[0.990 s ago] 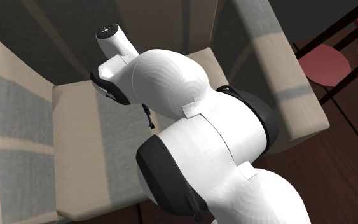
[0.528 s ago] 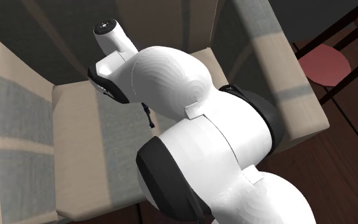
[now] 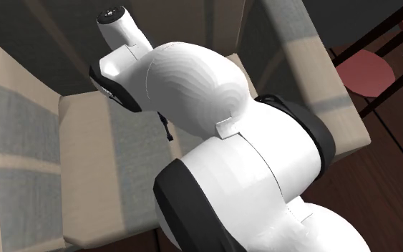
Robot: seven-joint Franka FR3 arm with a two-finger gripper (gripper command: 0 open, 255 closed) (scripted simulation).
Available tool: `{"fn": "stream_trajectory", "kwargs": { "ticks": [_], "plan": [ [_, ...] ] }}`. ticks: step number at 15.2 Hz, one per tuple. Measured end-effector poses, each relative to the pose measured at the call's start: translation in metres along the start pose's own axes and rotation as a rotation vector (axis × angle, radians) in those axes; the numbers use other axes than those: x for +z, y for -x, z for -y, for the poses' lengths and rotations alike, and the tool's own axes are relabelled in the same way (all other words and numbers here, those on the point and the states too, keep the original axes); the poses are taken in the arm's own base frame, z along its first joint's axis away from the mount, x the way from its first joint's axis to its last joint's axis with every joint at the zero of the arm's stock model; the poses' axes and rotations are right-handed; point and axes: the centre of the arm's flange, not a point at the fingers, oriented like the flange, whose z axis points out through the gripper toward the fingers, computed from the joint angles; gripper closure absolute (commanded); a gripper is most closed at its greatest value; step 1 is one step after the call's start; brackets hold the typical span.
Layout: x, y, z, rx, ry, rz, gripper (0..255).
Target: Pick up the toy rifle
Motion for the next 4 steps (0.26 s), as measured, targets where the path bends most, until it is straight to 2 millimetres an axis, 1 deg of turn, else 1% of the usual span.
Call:
{"fn": "stream_trajectory", "kwargs": {
  "ticks": [3, 4],
  "plan": [
    [-0.017, 0.001, 0.000, 0.000, 0.000, 0.000, 255],
    [-0.020, 0.001, 0.000, 0.000, 0.000, 0.000, 255]
  ]
}}
